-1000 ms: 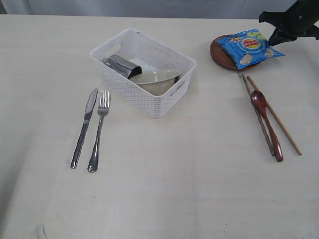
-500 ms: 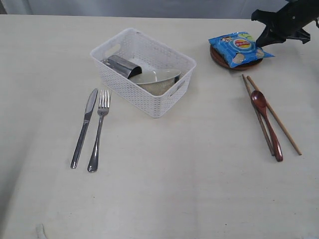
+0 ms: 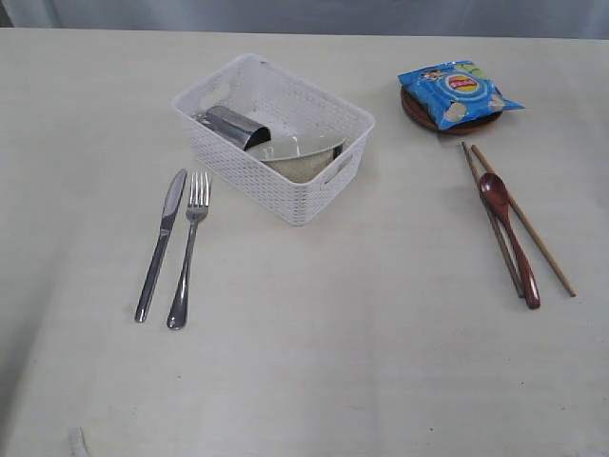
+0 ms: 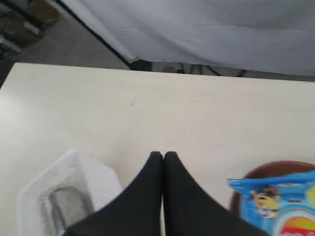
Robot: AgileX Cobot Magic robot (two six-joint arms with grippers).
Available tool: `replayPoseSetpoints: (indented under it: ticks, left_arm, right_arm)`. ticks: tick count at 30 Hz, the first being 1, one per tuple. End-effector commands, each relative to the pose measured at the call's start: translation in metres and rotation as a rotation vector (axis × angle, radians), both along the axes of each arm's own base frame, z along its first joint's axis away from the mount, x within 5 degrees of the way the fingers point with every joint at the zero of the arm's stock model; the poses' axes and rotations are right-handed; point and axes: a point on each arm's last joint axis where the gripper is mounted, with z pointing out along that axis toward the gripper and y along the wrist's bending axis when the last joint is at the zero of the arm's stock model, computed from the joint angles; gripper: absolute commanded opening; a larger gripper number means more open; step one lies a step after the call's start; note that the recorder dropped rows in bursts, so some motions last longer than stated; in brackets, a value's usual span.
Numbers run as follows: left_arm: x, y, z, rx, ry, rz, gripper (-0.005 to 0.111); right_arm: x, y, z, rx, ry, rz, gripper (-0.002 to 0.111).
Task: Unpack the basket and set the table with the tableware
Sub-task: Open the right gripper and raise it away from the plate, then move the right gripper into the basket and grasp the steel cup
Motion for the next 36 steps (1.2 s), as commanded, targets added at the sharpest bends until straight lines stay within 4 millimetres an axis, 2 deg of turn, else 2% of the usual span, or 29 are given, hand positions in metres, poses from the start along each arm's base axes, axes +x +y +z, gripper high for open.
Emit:
replayPoseSetpoints:
  ticks: [1,6,9,12,16,19,22,25,31,36]
  left_arm:
    - [0.0,0.0,0.0,-0.006,-0.011,0.001,0.0]
    - [0.0,0.0,0.0,-0.006,-0.011,0.001,0.0]
    - [0.0,0.0,0.0,-0.006,-0.011,0.001,0.0]
    - [0.0,0.0,0.0,-0.006,-0.011,0.001,0.0]
    - [0.0,0.0,0.0,-0.006,-0.011,0.001,0.0]
    - [0.0,0.0,0.0,-0.006,-0.011,0.001,0.0]
    - [0.0,0.0,0.0,-0.006,-0.011,0.001,0.0]
    - [0.0,0.0,0.0,-0.006,-0.011,0.001,0.0]
    - [0.0,0.0,0.0,-0.006,-0.011,0.001,0.0]
    - [0.0,0.0,0.0,-0.006,-0.011,0.001,0.0]
  right_arm:
    - [-0.018,0.054,0.015,-0.024,-0.006,0.178,0.0]
    - [-0.036,0.119,0.008,-0.155,-0.009,0.32,0.0]
    - [-0.044,0.159,-0.003,-0.242,-0.035,0.371,0.0]
    - [-0.051,0.191,-0.025,-0.364,-0.022,0.387,0.0]
    - [-0.056,0.211,-0.061,-0.537,0.036,0.41,0.0]
    - [-0.057,0.217,-0.08,-0.563,0.094,0.427,0.0]
    - [-0.059,0.216,-0.089,-0.577,0.143,0.447,0.0]
    - [-0.06,0.212,-0.093,-0.616,0.185,0.429,0.0]
    - [-0.054,0.19,-0.095,-0.793,0.227,0.308,0.0]
    - [-0.048,0.174,-0.095,-0.795,0.267,0.252,0.0]
